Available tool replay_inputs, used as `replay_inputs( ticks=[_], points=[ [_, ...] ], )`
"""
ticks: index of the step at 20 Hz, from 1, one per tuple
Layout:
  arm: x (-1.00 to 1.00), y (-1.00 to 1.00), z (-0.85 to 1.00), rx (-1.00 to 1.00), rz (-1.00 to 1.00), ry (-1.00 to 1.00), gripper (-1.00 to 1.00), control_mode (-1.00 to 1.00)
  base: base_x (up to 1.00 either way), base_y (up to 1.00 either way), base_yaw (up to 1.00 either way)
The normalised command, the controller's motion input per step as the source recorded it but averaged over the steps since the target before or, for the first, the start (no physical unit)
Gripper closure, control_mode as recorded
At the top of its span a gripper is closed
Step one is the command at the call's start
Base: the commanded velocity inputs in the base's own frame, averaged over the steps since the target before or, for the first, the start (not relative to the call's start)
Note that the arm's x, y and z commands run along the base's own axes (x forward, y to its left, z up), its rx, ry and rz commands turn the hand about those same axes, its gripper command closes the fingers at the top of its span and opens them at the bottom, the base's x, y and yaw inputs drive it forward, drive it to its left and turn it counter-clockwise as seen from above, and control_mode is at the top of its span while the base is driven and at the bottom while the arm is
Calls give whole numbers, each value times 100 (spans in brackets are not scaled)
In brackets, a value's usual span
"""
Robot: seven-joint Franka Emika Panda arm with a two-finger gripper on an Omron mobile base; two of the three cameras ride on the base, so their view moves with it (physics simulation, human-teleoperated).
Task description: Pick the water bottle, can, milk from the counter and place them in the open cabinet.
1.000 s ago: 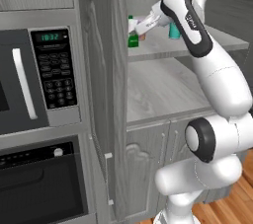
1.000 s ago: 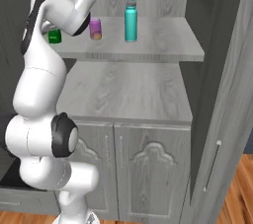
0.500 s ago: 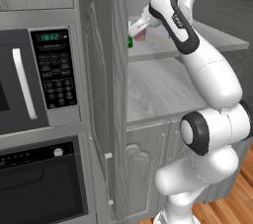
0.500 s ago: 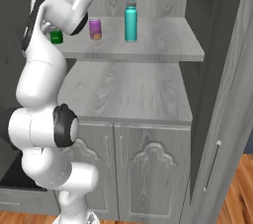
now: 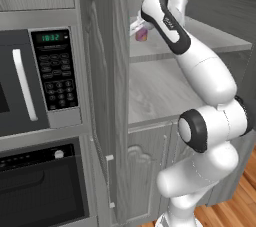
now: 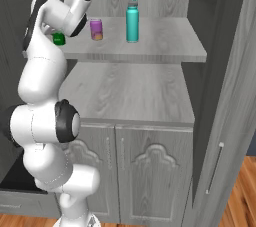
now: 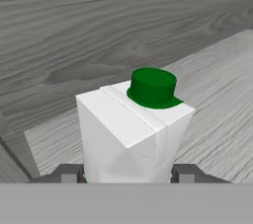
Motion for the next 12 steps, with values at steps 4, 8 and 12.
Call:
replay_inputs(
  ticks=[4, 8, 12],
  points=[
    [22, 11, -20, -1, -5, 0, 100, -100, 0, 0, 0],
    [24, 8, -21, 0, -6, -1, 100, -100, 0, 0, 0],
    [20, 5, -22, 0, -5, -2, 100, -100, 0, 0, 0]
  ],
)
